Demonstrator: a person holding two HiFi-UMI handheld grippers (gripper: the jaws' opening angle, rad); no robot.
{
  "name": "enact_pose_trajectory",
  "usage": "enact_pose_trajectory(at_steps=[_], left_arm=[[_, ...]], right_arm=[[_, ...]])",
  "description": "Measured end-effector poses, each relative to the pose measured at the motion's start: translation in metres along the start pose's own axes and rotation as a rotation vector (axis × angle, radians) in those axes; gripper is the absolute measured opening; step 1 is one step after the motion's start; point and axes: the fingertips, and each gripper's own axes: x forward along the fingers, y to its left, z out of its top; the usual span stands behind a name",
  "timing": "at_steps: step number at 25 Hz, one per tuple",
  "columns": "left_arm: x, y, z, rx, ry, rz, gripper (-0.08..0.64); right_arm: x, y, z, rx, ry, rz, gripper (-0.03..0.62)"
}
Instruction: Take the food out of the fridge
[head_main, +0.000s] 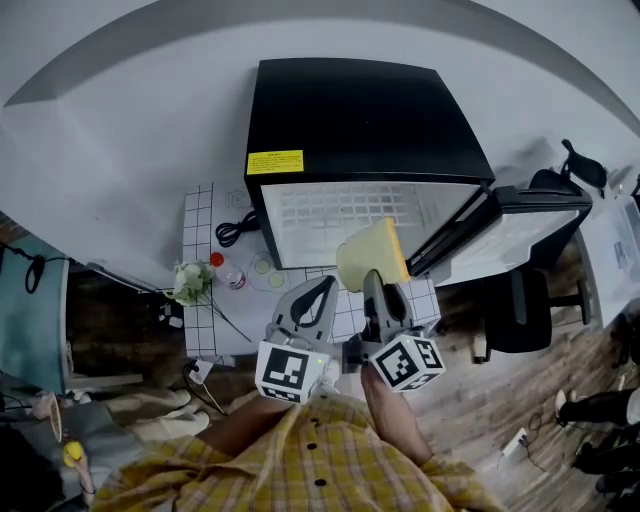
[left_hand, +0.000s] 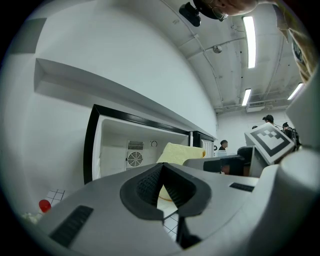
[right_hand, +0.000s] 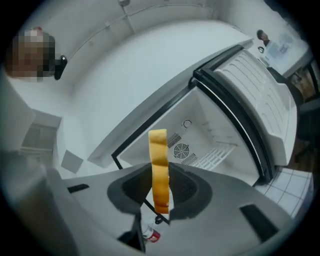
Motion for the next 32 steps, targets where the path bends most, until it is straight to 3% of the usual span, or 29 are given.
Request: enact_pose_trajectory(at_steps=[7,16,32], left_arm=[[-0.005,0.004,-0.001,-0.018,0.007,0.014,0.005],[-0.008,0.009,-0.002,-0.023,0.003,0.033,0.005],[-0.011,0.010,0.002,-0.001,-0.009,0.047,0.005]], right_arm=[[-0.009,0.026,0.000,-0.311,0.023,-0.031,0.084],[-0.013,0.045,-0.006,-0.507,0.036,-0.038,0.084],[-0.014,0.050,-0.007,-0.586,0.042,-0.047,0.084]])
